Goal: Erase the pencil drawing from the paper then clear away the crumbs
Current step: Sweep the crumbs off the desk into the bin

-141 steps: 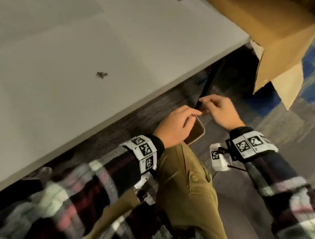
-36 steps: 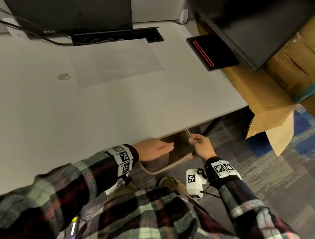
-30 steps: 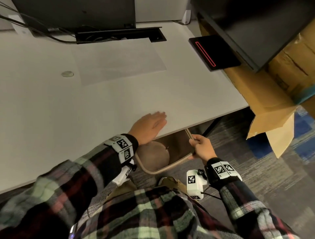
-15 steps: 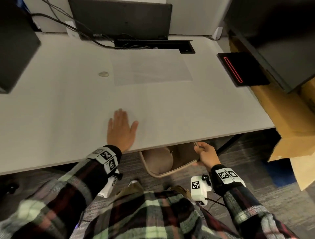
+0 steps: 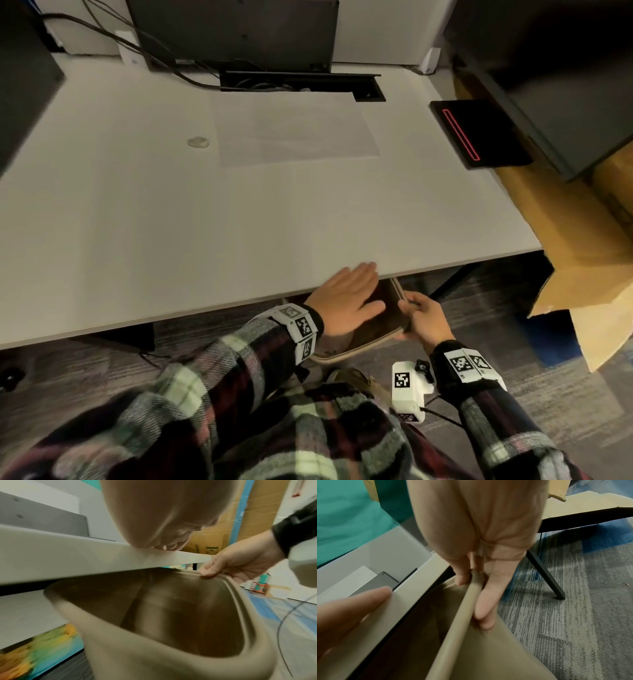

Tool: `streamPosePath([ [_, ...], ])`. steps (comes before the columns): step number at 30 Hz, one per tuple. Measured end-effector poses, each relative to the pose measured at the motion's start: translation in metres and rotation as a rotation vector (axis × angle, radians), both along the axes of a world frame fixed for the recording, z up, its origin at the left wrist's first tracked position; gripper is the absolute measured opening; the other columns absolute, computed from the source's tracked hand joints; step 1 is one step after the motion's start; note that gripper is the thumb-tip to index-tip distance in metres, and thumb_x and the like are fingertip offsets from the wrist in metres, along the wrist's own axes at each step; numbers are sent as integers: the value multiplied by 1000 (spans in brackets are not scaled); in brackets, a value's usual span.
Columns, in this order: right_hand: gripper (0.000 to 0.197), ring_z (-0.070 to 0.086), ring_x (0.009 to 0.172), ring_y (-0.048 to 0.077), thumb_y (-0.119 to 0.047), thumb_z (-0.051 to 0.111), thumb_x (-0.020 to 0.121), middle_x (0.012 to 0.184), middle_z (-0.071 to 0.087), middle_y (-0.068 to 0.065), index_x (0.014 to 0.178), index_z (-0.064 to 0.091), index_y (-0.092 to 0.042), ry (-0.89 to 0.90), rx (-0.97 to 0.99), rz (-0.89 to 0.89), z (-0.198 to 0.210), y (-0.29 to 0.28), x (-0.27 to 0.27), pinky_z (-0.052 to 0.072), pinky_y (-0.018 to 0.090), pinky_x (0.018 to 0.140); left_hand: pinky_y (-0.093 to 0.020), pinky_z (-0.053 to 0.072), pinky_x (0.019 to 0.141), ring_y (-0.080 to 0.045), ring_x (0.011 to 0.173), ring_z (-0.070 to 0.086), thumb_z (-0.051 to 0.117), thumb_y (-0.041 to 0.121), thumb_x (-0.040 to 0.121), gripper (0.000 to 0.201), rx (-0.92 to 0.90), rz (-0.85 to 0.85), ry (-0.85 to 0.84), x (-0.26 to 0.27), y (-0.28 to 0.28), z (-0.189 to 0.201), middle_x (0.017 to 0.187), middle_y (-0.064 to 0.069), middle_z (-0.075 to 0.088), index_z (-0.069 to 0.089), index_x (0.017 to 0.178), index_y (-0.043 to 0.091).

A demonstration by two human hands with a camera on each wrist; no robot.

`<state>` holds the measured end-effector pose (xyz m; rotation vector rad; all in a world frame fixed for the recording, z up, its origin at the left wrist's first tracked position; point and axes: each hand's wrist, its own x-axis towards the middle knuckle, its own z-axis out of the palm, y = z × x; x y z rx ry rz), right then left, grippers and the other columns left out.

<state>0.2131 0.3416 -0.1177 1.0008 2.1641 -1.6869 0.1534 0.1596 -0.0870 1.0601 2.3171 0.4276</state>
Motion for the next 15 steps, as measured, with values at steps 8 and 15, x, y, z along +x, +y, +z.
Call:
streamPosePath([
  [8,19,64,69,20,-5,43,97,92,64,11,110,55,-9,36,-33,-26,8,4,0,53,25,42,-27,-6,114,-13,145,-1,21,37,102,53,121,313,101,-30,-22,11,158,0,3,13,150,16],
  [15,19,65,71,23,-6,43,97,97,63,15,111,55,-9,22,-62,23,-2,-7,-8,51,23,41,-38,8,117,-18,143,15,30,50,97,46,209,220,-282,-10,-24,7,152,7,29,43,138,33],
])
